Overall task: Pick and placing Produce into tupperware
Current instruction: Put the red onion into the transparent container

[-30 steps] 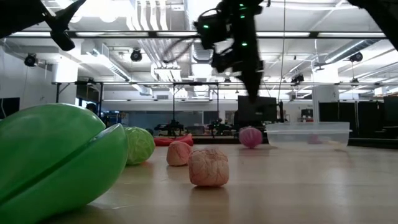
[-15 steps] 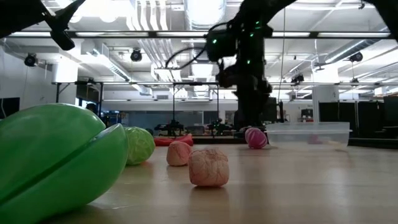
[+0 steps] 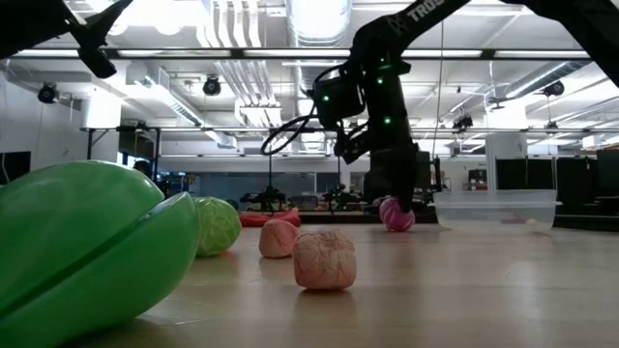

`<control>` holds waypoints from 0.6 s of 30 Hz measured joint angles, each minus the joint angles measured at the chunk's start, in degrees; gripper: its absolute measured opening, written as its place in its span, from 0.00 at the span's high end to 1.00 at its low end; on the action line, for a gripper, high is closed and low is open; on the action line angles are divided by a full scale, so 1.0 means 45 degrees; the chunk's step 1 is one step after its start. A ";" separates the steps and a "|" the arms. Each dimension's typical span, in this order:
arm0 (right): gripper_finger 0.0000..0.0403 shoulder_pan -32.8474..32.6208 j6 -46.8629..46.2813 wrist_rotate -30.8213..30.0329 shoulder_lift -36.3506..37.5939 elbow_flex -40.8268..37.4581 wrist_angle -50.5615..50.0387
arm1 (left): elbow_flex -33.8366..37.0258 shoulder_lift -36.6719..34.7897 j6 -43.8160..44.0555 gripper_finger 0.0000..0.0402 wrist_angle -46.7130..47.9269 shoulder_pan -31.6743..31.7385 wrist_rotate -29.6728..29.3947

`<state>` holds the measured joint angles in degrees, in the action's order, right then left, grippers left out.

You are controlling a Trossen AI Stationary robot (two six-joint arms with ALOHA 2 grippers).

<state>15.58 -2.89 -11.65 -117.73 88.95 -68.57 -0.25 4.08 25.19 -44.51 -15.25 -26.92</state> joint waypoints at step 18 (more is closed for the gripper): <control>0.12 0.0066 0.0402 0.0387 -0.1087 -0.0005 0.0758 | -0.0005 -0.0024 0.0016 0.52 -0.0005 0.0002 -0.0102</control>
<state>15.88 -1.08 -9.91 -122.62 88.92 -65.16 -0.27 3.97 25.26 -44.53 -15.24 -27.38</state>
